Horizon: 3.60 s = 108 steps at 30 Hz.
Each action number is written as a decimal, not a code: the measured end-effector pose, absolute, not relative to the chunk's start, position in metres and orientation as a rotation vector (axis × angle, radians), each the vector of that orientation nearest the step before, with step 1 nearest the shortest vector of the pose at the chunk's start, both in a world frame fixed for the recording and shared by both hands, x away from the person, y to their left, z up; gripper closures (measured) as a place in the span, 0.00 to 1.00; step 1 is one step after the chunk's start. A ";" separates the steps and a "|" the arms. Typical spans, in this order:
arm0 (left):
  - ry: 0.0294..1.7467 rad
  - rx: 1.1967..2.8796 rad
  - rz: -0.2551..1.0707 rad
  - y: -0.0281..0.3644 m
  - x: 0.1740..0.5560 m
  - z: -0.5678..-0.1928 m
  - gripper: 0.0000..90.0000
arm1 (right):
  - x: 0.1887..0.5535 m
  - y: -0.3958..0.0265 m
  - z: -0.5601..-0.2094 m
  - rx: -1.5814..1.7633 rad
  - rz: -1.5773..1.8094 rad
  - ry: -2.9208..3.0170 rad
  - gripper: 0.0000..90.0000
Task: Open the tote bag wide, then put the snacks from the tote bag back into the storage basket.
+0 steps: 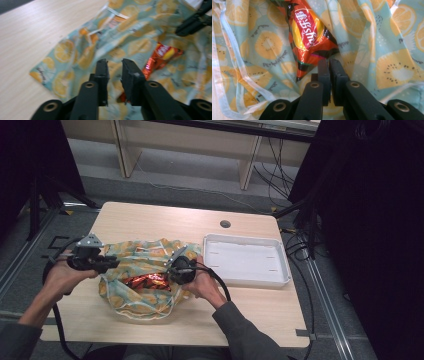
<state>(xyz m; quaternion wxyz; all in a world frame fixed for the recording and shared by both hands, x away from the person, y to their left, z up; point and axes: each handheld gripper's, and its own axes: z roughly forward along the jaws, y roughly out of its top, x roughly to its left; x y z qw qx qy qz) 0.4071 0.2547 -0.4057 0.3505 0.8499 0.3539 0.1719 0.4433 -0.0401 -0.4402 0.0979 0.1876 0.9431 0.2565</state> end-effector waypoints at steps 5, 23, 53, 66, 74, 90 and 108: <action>0.928 2.307 0.415 0.243 0.396 -0.435 0.99 | 0.444 -0.040 -0.440 0.547 0.758 2.795 0.98; 0.896 2.472 0.431 0.244 0.378 -0.455 0.96 | 0.442 -0.048 -0.435 0.575 0.785 2.779 0.97; 0.970 2.423 0.416 0.218 0.394 -0.478 0.69 | 0.409 -0.076 -0.415 0.585 0.936 2.739 0.74; 0.878 2.477 0.490 0.211 0.392 -0.467 0.99 | 0.408 -0.080 -0.414 0.588 0.942 2.722 0.71; 0.798 2.434 0.372 0.228 0.382 -0.430 0.99 | 0.407 -0.086 -0.406 0.574 0.954 2.711 0.70; 0.748 2.302 0.321 0.236 0.367 -0.388 0.99 | 0.401 -0.082 -0.411 0.566 1.021 2.731 0.60; 0.731 2.271 0.302 0.242 0.359 -0.376 0.99 | 0.404 -0.077 -0.407 0.539 1.132 2.650 0.56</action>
